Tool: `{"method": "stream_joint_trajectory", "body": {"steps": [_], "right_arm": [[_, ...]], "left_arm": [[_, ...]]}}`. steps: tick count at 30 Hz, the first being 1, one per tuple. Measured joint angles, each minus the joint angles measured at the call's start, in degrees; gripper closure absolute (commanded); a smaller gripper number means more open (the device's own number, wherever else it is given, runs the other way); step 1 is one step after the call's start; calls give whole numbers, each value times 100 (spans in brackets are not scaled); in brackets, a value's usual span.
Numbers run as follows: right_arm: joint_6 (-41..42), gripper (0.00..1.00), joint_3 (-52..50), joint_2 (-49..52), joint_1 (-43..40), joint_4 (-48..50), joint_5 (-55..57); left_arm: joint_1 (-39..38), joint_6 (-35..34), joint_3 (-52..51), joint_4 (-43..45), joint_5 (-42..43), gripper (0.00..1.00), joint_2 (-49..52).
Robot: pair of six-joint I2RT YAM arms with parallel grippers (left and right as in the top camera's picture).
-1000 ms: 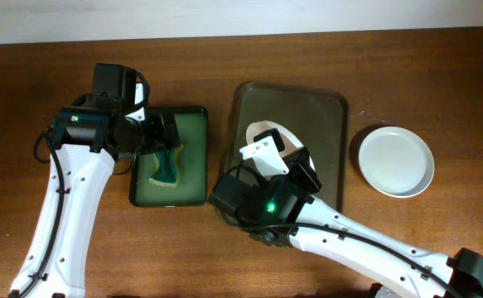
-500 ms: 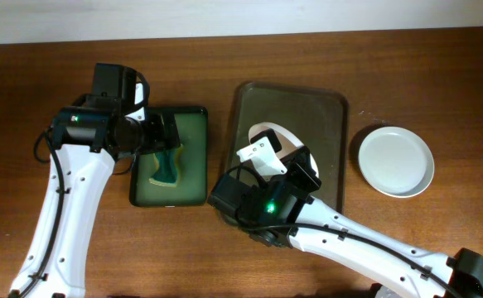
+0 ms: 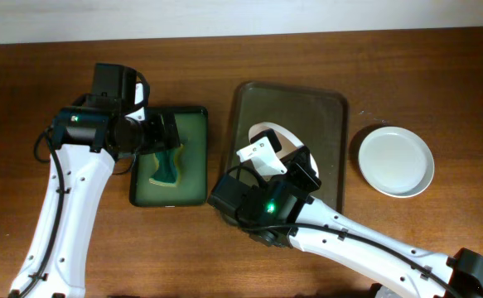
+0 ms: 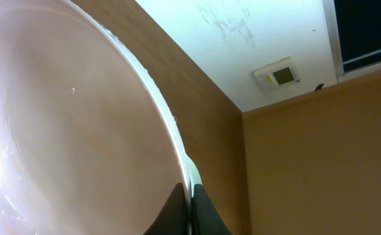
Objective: Clean dirty plates on tray and stack at the side
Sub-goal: 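Lift the last plate and stack it on the right pile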
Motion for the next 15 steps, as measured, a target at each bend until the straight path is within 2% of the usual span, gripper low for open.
{"method": "stream_joint_trajectory", "body": {"steps": [15], "right_arm": [[-17,96,2,-2,0,-280,2]], "left_arm": [[0,0,0,0,0,0,0]]}}
